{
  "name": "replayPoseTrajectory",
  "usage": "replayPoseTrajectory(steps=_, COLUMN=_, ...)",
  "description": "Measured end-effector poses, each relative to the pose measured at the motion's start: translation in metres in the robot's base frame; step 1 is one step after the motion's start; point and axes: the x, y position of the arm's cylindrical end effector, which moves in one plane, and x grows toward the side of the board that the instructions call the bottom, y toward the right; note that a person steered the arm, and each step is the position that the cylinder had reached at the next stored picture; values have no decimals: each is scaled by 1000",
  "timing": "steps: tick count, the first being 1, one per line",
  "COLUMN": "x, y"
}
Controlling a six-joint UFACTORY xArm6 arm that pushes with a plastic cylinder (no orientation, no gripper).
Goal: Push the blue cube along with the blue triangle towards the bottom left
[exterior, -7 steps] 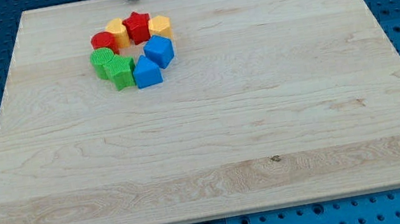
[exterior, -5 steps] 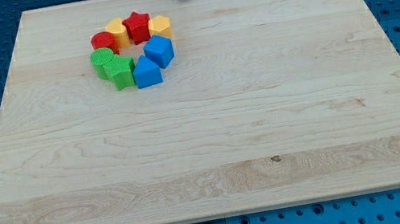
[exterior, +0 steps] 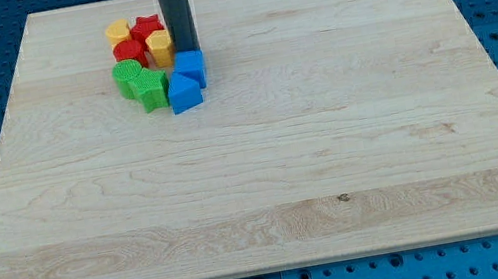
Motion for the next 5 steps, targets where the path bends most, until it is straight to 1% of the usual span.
replayPoseTrajectory(steps=1, x=22, y=11)
replayPoseTrajectory(steps=2, x=40, y=8)
replayPoseTrajectory(steps=3, x=48, y=-10)
replayPoseTrajectory(steps=4, x=66, y=-22)
replayPoseTrajectory(steps=5, x=73, y=-20)
